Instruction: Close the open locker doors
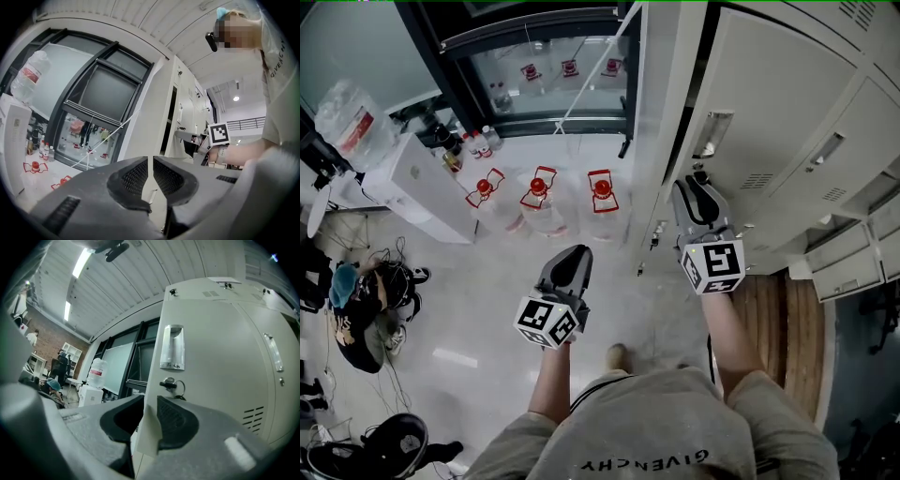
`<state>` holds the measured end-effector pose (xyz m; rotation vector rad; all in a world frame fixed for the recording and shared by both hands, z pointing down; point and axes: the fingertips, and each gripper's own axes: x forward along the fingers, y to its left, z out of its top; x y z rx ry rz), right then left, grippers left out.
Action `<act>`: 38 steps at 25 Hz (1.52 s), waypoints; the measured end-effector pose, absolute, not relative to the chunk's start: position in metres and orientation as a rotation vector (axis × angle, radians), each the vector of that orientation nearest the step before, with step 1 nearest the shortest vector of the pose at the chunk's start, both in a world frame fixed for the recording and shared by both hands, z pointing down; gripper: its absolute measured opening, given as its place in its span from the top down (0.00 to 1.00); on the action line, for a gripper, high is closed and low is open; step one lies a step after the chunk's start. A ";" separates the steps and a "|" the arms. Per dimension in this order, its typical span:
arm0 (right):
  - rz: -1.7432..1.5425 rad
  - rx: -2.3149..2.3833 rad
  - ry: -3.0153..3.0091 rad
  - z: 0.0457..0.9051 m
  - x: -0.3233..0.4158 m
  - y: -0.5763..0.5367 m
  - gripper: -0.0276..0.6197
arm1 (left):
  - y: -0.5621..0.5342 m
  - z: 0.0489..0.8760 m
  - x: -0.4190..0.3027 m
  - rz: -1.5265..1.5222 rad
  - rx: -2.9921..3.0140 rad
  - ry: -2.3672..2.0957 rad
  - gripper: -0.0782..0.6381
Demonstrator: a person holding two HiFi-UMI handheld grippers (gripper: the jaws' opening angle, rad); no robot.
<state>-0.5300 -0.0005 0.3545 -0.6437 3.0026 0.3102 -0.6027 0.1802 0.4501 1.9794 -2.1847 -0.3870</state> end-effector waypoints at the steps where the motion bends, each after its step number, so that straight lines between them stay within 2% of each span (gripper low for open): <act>1: 0.306 -0.648 3.004 0.355 -0.532 -0.002 0.83 | 0.180 0.451 -0.604 -0.388 1.978 -2.184 0.85; 20: 0.222 -0.727 3.013 0.361 -0.557 -0.033 0.83 | 0.182 0.459 -0.629 -0.375 1.959 -2.178 0.85; 33: 0.075 -0.705 3.051 0.373 -0.559 -0.040 0.83 | 0.180 0.465 -0.620 -0.371 1.985 -2.130 0.85; 38: 0.018 -0.629 3.061 0.376 -0.557 -0.034 0.80 | 0.178 0.466 -0.612 -0.364 2.004 -2.109 0.85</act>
